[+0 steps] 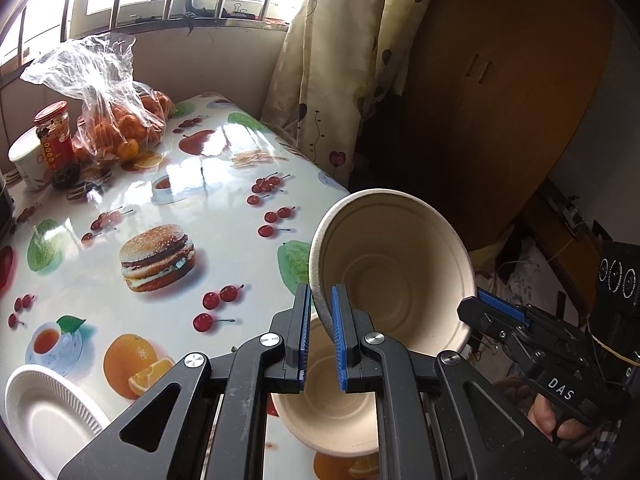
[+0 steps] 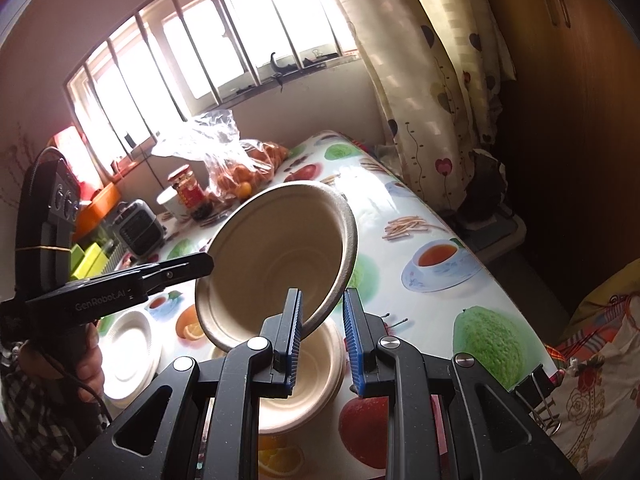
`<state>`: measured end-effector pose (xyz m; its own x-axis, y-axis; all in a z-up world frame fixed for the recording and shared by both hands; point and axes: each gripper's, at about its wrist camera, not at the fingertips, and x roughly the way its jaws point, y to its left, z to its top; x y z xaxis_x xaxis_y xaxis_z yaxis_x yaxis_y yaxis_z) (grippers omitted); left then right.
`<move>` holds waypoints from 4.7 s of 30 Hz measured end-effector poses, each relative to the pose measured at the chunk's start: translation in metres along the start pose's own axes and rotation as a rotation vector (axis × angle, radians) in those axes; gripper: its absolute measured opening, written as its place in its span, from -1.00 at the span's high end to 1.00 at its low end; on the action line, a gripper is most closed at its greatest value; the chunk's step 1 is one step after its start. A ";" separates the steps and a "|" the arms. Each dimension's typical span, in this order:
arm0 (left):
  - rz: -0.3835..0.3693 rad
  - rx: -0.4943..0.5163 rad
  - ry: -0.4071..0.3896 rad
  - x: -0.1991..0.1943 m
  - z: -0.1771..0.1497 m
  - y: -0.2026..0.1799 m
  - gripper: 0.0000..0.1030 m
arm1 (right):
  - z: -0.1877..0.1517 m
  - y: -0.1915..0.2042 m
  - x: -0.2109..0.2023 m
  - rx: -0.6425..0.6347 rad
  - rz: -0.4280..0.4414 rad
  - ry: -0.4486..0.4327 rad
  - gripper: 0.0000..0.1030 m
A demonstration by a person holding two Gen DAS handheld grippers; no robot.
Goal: Organize plates and bowls
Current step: 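Carry the tan bowl in the left tool over the nested tan bowls, then lower the left tool's bowl into the nested bowls, then open the left tool while the right tool grips the three nested bowls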
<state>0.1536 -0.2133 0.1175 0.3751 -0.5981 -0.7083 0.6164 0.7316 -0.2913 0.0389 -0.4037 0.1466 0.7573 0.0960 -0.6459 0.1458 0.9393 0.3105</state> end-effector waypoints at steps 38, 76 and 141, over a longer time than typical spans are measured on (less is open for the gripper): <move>0.009 -0.092 0.059 0.003 -0.051 0.019 0.79 | -0.042 0.005 0.016 0.022 0.019 0.089 0.61; 0.017 -0.125 0.101 0.009 -0.066 0.027 0.79 | -0.053 0.004 0.025 0.030 0.028 0.128 0.60; 0.010 -0.152 0.085 0.009 -0.068 0.032 0.25 | -0.050 -0.008 0.027 0.036 0.026 0.116 0.07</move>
<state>0.1298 -0.1730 0.0585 0.3165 -0.5651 -0.7619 0.4987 0.7824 -0.3731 0.0260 -0.3917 0.0917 0.6829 0.1592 -0.7129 0.1514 0.9239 0.3514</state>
